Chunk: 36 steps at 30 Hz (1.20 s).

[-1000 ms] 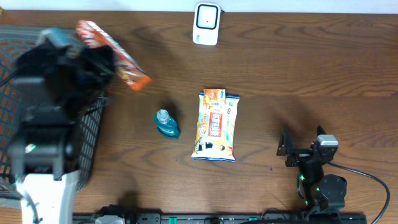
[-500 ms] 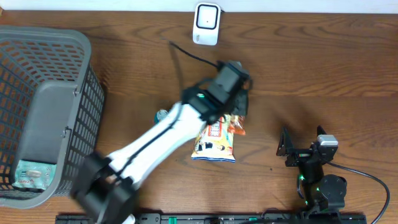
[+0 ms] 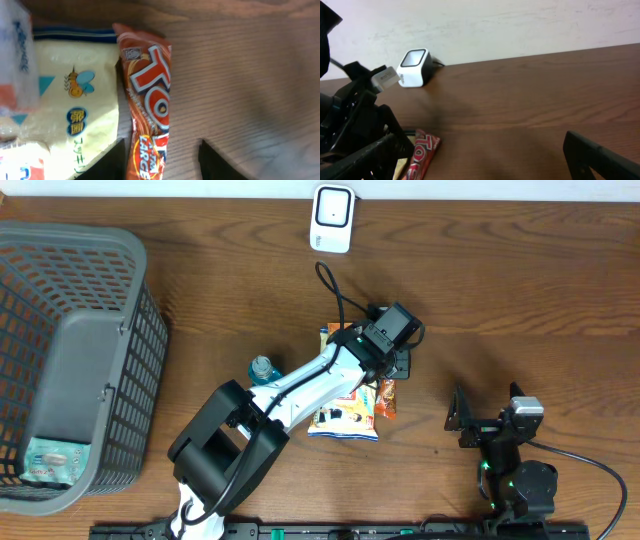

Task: Scan the item barcode
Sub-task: 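Lower the TOP bar beside the snack bag and release it, then reach the left gripper into the basket and grasp the green wipes pack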

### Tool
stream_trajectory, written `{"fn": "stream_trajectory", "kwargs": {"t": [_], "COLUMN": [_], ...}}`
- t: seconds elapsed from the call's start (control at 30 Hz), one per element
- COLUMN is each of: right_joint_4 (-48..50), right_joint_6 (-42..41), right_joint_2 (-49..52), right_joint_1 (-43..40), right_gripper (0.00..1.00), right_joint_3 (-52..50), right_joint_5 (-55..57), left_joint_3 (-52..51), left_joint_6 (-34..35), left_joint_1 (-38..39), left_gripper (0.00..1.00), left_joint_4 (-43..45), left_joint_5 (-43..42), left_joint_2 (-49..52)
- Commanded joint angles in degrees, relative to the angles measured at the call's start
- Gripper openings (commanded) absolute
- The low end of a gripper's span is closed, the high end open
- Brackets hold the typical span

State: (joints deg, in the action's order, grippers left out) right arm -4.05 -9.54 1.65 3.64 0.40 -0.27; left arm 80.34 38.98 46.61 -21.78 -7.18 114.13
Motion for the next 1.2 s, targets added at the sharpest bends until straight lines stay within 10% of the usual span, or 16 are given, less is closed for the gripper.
{"fn": "stream_trajectory", "kwargs": {"t": [0.0,0.33,0.57,0.9,1.17], "right_joint_4": [-0.2,-0.2,-0.2,-0.2,-0.2], "right_joint_6": [0.9,0.8,0.8,0.8,0.9], "right_joint_2": [-0.1,-0.1,-0.1,-0.1,-0.1], "right_joint_1": [0.2,0.2,0.2,0.2,0.2], "right_gripper": [0.99,0.99,0.99,0.99,0.99], "right_joint_3": [-0.1,-0.1,-0.1,-0.1,-0.1], "right_joint_5": [0.1,0.1,0.1,0.1,0.1], "left_joint_3": [0.2,10.3,12.1,11.6,0.2], "left_joint_6": [1.9,-11.9,-12.7,12.1,13.8], "left_joint_1": [-0.5,-8.4,-21.2,-59.3,-80.0], "left_gripper": [0.55,0.61,0.74,0.76,0.77], "left_joint_4": [-2.0,-14.0,-19.4,-42.8,-47.4], "left_joint_5": [0.3,1.1,25.6,26.5,24.0], "left_joint_2": [-1.5,-17.9,-33.9,-36.2,-31.4]}}
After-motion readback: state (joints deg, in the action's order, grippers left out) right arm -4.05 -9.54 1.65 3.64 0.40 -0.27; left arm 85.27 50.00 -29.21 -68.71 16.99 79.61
